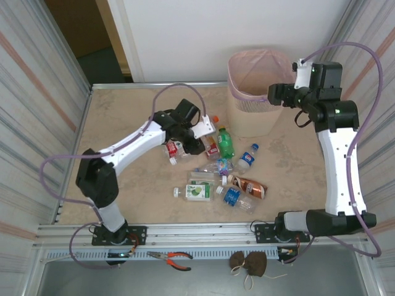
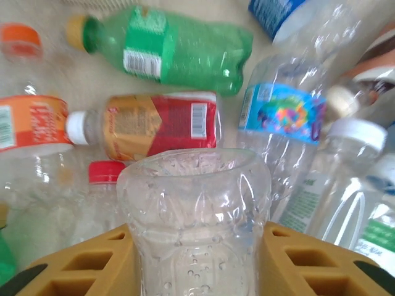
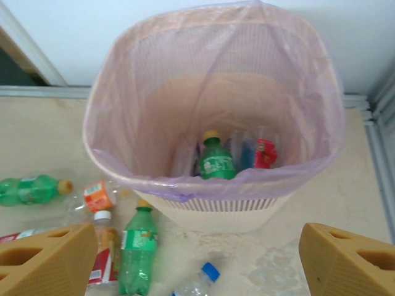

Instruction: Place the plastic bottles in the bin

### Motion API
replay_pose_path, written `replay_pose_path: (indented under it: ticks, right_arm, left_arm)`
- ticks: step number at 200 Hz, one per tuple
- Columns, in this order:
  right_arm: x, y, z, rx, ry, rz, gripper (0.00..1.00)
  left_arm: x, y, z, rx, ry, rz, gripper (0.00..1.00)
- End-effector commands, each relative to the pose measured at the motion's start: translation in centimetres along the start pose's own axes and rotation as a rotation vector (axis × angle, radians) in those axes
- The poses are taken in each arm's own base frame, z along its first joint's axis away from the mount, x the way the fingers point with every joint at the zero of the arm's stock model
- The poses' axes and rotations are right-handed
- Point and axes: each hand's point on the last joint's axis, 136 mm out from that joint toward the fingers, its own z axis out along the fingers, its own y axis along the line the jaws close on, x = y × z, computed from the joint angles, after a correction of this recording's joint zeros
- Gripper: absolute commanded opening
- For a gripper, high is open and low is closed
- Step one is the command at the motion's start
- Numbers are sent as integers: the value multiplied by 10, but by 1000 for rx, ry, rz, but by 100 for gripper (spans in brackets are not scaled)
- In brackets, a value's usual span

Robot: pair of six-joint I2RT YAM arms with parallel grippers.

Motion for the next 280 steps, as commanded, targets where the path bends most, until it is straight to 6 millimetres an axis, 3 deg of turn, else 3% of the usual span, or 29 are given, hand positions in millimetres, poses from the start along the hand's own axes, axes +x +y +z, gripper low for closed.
replay_pose_path:
  ticks: [1,70,103,127,169,214,238,280]
  right_arm:
    - [-18,30,-20,-168,-143,16,84]
    - [-5,123,-57,-669,-364,-55,85]
    - [10,167,-64,-831,-370,-117,88]
    - [15,192,-69,-922,-392,-150,91]
    - [19,229,-75,-1058,-413,-172,93]
    - [17,256,-70,-1136,-385,-164,91]
    - [18,268,-69,-1172,-365,-169,86]
    - [12,272,-67,-1181,-355,-137,74]
  left_arm:
    - [-34,1,-45,11,-213,-63,44]
    - [-111,-15,-177,69,-735,-97,45]
    - [-132,-29,-226,115,-898,-74,45]
    - [-143,-39,-251,153,-975,-63,45]
    - [-153,-48,-275,214,-1042,-61,45]
    - [-158,-50,-282,246,-1072,-67,45]
    - [-160,-51,-284,254,-1080,-65,45]
    - [-160,-51,-283,255,-1080,-63,45]
